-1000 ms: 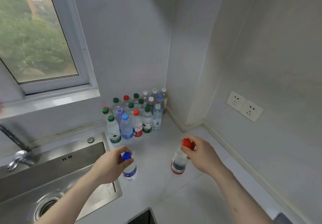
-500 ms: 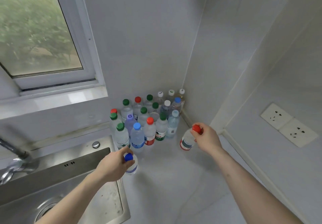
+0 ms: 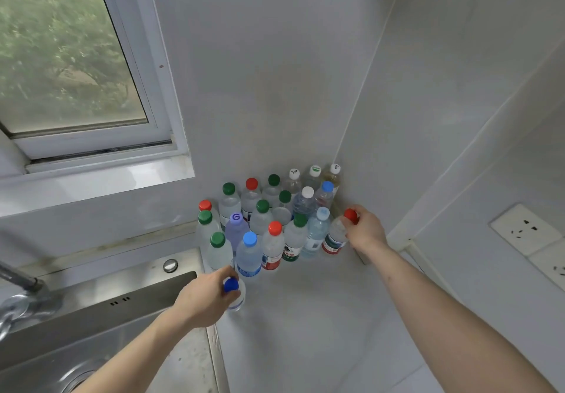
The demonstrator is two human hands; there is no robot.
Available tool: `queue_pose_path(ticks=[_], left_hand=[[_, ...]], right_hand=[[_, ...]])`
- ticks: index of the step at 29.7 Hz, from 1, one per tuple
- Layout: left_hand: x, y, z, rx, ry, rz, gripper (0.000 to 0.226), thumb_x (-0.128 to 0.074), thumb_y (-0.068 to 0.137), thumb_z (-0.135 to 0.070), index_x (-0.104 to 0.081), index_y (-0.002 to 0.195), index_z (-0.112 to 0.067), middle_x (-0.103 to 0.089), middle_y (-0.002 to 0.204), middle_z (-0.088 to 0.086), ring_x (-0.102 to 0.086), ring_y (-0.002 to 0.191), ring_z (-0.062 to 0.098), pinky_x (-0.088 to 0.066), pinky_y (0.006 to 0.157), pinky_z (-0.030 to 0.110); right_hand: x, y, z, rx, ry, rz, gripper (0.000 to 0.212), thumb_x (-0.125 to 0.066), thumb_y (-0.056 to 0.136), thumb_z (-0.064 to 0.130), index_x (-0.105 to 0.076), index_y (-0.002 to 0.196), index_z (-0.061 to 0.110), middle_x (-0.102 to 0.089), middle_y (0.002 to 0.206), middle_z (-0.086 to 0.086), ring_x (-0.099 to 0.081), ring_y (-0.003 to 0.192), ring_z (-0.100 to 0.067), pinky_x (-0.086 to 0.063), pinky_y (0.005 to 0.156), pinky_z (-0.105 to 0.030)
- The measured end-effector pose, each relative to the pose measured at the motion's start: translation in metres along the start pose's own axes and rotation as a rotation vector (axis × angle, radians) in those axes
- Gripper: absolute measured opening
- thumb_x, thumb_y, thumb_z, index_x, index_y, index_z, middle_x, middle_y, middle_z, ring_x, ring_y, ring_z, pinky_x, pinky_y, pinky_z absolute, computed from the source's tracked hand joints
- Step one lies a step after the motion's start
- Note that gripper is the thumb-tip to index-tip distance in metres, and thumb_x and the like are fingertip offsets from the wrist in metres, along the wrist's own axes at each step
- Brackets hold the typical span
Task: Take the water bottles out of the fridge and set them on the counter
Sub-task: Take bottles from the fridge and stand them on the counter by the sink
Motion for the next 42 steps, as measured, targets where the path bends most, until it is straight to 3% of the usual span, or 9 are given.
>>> queue_pose_path(ticks=[13, 17, 23, 27, 30, 33, 36, 38, 42], left_hand=[[-0.003, 0.020, 0.009, -0.029, 0.084, -0.018, 0.023, -0.051, 0.099, -0.049, -0.049, 0.121, -0.041, -0.069, 0.101, -0.007, -0.064, 0.088, 0.018, -0.059, 0.079, 0.037], [-0.004, 0.021, 0.009, -0.023, 0.102, -0.028, 0.024, -0.050, 0.100, -0.048, -0.049, 0.123, -0.041, -0.069, 0.105, -0.006, -0.064, 0.091, 0.020, -0.059, 0.080, 0.038], [0.000, 0.018, 0.002, -0.026, 0.133, -0.074, 0.027, -0.048, 0.100, -0.042, -0.052, 0.126, -0.038, -0.070, 0.107, -0.005, -0.064, 0.092, 0.021, -0.056, 0.077, 0.035], [0.005, 0.015, 0.004, -0.004, 0.192, -0.081, 0.031, -0.048, 0.100, -0.045, -0.052, 0.130, -0.036, -0.070, 0.108, -0.004, -0.064, 0.091, 0.021, -0.057, 0.075, 0.033], [0.010, 0.013, 0.005, -0.001, 0.240, -0.100, 0.034, -0.049, 0.100, -0.047, -0.052, 0.132, -0.035, -0.070, 0.108, -0.003, -0.064, 0.091, 0.021, -0.050, 0.066, 0.030], [0.018, 0.007, 0.001, -0.010, 0.265, -0.127, 0.034, -0.050, 0.100, -0.048, -0.053, 0.131, -0.033, -0.071, 0.108, -0.004, -0.064, 0.091, 0.021, -0.045, 0.063, 0.029], [0.028, -0.002, -0.007, -0.036, 0.283, -0.151, 0.039, -0.051, 0.099, -0.049, -0.052, 0.135, -0.034, -0.072, 0.109, -0.004, -0.066, 0.094, 0.020, -0.051, 0.067, 0.030], [0.033, -0.009, -0.018, -0.083, 0.244, -0.161, 0.040, -0.052, 0.099, -0.049, -0.050, 0.137, -0.036, -0.072, 0.109, -0.007, -0.065, 0.094, 0.019, -0.048, 0.066, 0.029], [0.031, -0.026, -0.056, -0.253, 0.139, -0.094, 0.037, -0.057, 0.098, -0.052, -0.051, 0.133, -0.043, -0.067, 0.105, -0.020, -0.065, 0.087, 0.011, -0.057, 0.076, 0.032]], right_hand=[[-0.015, 0.040, 0.013, -0.012, -0.138, -0.010, 0.035, -0.054, 0.104, 0.029, -0.058, 0.138, 0.024, -0.061, 0.131, -0.019, -0.062, 0.117, -0.040, -0.050, 0.094, -0.041], [-0.016, 0.035, 0.007, -0.020, -0.070, -0.013, 0.030, -0.054, 0.100, 0.032, -0.059, 0.129, 0.025, -0.070, 0.117, -0.016, -0.070, 0.096, -0.040, -0.057, 0.087, -0.043], [-0.001, 0.008, -0.001, -0.085, 0.017, -0.028, 0.060, -0.061, 0.095, 0.030, -0.043, 0.152, 0.032, -0.065, 0.099, -0.001, -0.072, 0.090, -0.033, -0.060, 0.088, -0.047], [0.005, -0.035, -0.007, -0.098, 0.110, -0.038, 0.061, -0.064, 0.092, 0.034, -0.043, 0.149, 0.035, -0.062, 0.117, 0.000, -0.072, 0.092, -0.035, -0.062, 0.084, -0.051], [0.001, -0.075, -0.009, -0.078, 0.239, -0.020, 0.054, -0.064, 0.092, 0.019, -0.050, 0.142, 0.035, -0.062, 0.119, 0.003, -0.073, 0.092, -0.032, -0.063, 0.079, -0.049], [-0.002, -0.113, -0.013, -0.107, 0.322, 0.015, 0.055, -0.064, 0.092, 0.011, -0.052, 0.139, 0.038, -0.060, 0.113, 0.009, -0.074, 0.076, -0.028, -0.064, 0.067, -0.047], [0.000, -0.147, -0.019, -0.086, 0.291, 0.061, 0.050, -0.068, 0.091, 0.021, -0.054, 0.133, 0.043, -0.060, 0.111, 0.016, -0.074, 0.084, -0.026, -0.063, 0.078, -0.053], [0.005, -0.166, -0.018, -0.064, 0.268, 0.091, 0.045, -0.069, 0.092, 0.022, -0.056, 0.129, 0.044, -0.062, 0.113, 0.015, -0.072, 0.083, -0.021, -0.062, 0.081, -0.046], [0.017, -0.208, -0.024, -0.026, 0.234, 0.172, 0.037, -0.069, 0.097, 0.025, -0.055, 0.126, 0.044, -0.061, 0.122, 0.017, -0.069, 0.094, -0.001, -0.049, 0.069, -0.009]])
Point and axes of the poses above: each hand's wrist, its own y-axis towards the middle knuckle, its own x-axis out of the back of the hand, z = x × y, the point moved 3 cm from there along y, towards the middle knuckle
